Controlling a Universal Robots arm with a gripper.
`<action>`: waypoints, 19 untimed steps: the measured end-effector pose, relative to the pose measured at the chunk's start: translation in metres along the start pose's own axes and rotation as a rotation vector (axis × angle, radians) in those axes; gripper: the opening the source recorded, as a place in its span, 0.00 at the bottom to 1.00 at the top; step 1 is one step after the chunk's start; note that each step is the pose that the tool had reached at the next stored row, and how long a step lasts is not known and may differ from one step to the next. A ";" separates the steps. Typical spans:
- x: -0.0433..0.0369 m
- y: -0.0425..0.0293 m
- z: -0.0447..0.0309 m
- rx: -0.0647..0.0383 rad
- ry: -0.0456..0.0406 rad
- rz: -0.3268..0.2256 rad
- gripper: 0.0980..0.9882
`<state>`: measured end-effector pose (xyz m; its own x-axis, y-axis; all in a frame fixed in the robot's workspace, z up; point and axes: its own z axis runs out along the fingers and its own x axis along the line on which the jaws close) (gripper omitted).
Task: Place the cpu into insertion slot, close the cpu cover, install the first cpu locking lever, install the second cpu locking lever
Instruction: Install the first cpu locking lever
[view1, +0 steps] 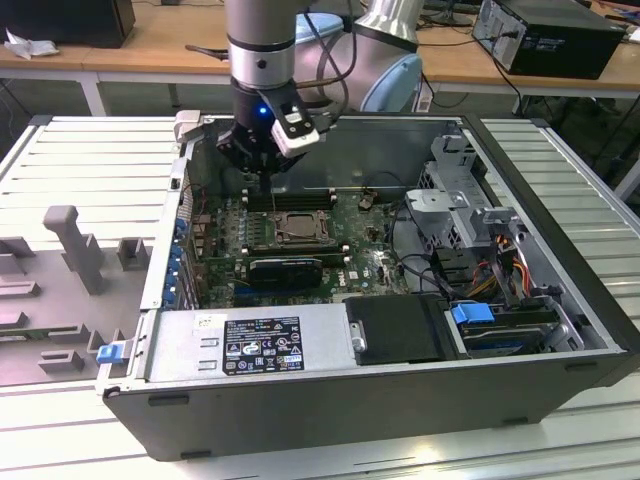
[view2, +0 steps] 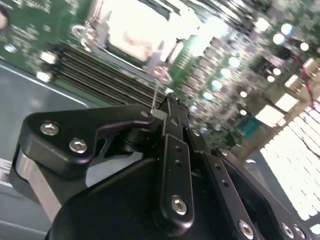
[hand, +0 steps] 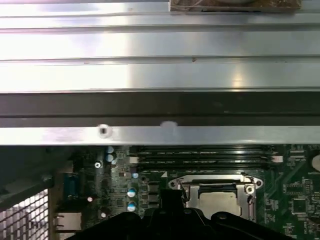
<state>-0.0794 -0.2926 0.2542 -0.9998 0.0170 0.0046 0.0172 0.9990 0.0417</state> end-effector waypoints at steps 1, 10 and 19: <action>-0.0078 0.0001 0.0006 0.000 0.0002 0.000 0.01; -0.0148 0.0001 0.0041 0.000 0.0003 0.000 0.01; -0.0149 -0.0005 0.0050 -0.001 0.0001 0.000 0.01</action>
<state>-0.0646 -0.2931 0.2491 -0.9998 0.0168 0.0047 0.0170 0.9990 0.0425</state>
